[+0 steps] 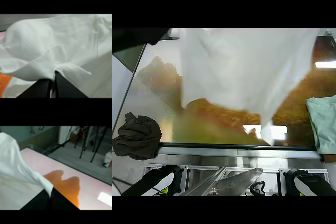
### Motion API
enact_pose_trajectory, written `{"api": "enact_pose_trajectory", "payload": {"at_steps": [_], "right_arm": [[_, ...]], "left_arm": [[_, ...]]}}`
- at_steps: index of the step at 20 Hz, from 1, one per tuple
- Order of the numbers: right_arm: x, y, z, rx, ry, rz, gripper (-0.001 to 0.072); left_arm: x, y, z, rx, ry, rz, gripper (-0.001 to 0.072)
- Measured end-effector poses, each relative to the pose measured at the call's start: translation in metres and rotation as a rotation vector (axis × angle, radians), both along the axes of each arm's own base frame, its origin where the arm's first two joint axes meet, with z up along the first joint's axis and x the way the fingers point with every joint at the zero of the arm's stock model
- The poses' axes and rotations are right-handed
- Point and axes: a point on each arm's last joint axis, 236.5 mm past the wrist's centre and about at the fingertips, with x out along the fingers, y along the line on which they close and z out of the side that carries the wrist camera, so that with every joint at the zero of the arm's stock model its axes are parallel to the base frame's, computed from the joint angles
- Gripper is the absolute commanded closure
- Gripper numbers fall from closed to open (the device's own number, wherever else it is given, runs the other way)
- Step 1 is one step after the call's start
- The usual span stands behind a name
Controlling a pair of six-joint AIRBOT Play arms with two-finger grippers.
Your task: Fold the shirts.
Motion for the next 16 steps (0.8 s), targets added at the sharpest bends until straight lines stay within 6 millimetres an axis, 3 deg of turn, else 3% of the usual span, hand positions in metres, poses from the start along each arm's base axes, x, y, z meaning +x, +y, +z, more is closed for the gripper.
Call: {"api": "enact_pose_trajectory", "payload": {"at_steps": [3, 6, 8, 14, 16], "right_arm": [[-0.011, -0.014, -0.024, -0.071, 0.055, -0.048, 0.0688], [0.015, -0.019, -0.078, -0.11, 0.194, -0.071, 0.0688], [0.047, -0.019, -0.129, -0.114, 0.313, -0.081, 0.0688], [0.175, -0.022, -0.311, -0.082, 0.621, -0.17, 0.0687], [0.208, -0.019, -0.37, -0.036, 0.7, -0.201, 0.0687]], "left_arm": [[-0.019, -0.007, -0.021, 0.0, 0.036, -0.019, 0.0691], [-0.004, -0.013, -0.067, 0.004, 0.136, -0.012, 0.0691], [0.022, -0.014, -0.111, 0.021, 0.226, 0.016, 0.0692], [0.146, -0.012, -0.281, 0.087, 0.491, 0.156, 0.0691], [0.18, -0.013, -0.332, 0.112, 0.562, 0.17, 0.0691]]}}
